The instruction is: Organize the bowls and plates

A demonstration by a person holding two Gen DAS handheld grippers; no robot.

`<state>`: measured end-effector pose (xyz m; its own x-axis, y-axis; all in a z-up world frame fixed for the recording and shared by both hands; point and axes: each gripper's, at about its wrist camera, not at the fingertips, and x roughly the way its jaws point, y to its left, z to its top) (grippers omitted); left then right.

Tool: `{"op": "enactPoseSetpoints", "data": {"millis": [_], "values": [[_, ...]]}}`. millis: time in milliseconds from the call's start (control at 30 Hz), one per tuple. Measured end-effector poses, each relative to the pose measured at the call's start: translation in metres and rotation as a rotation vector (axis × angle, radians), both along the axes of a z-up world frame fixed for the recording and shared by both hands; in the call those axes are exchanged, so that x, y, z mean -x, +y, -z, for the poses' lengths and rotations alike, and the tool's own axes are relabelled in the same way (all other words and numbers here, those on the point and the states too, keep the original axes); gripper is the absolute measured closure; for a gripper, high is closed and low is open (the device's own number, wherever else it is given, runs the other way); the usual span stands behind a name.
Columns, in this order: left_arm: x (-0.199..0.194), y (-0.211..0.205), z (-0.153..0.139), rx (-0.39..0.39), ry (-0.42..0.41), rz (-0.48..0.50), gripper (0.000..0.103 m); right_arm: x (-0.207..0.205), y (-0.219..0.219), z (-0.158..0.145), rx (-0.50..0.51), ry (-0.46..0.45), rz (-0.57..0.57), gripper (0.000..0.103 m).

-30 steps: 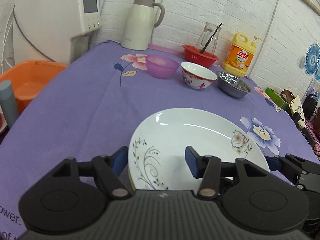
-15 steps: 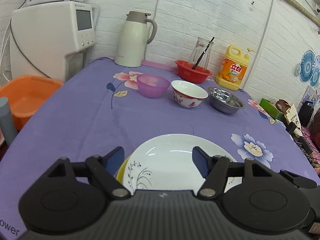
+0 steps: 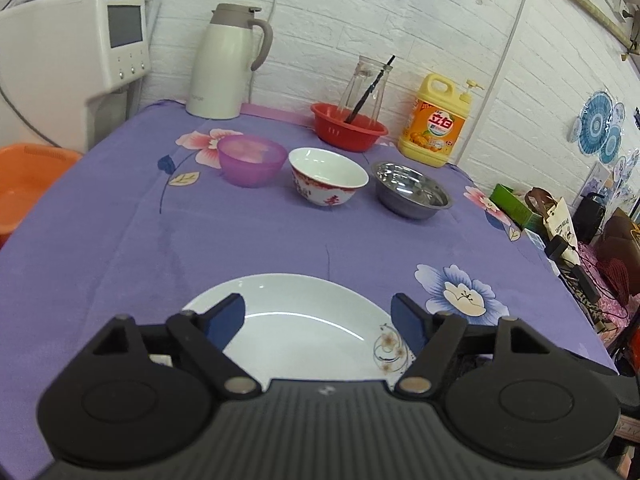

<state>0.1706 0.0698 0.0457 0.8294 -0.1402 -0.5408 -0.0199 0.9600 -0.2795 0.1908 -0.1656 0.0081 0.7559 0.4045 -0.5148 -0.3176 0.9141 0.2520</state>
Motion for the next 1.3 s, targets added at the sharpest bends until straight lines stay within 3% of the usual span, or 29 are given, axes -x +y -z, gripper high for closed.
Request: {"op": "enactPoseSetpoints", "data": {"millis": [267, 533, 800, 1033, 1167, 1300], "values": [[-0.025, -0.033, 0.001, -0.035, 0.024, 0.045, 0.029, -0.015, -0.038, 0.006, -0.02, 0.029, 0.081, 0.0], [-0.045, -0.053, 0.004, -0.052, 0.046, 0.081, 0.029, -0.03, -0.052, 0.009, -0.007, 0.051, 0.085, 0.0], [-0.061, -0.049, 0.009, -0.047, 0.069, 0.086, 0.029, -0.059, -0.048, -0.002, 0.076, 0.032, 0.059, 0.0], [-0.074, -0.038, 0.007, -0.042, 0.067, 0.098, 0.028, -0.14, -0.043, -0.033, 0.142, 0.01, 0.049, 0.0], [-0.079, -0.026, 0.005, -0.037, 0.063, 0.093, 0.028, -0.212, -0.04, -0.043, 0.159, 0.053, 0.098, 0.0], [-0.086, -0.012, 0.004, -0.017, 0.063, 0.079, 0.028, -0.278, -0.032, -0.031, 0.205, 0.135, 0.146, 0.0]]}}
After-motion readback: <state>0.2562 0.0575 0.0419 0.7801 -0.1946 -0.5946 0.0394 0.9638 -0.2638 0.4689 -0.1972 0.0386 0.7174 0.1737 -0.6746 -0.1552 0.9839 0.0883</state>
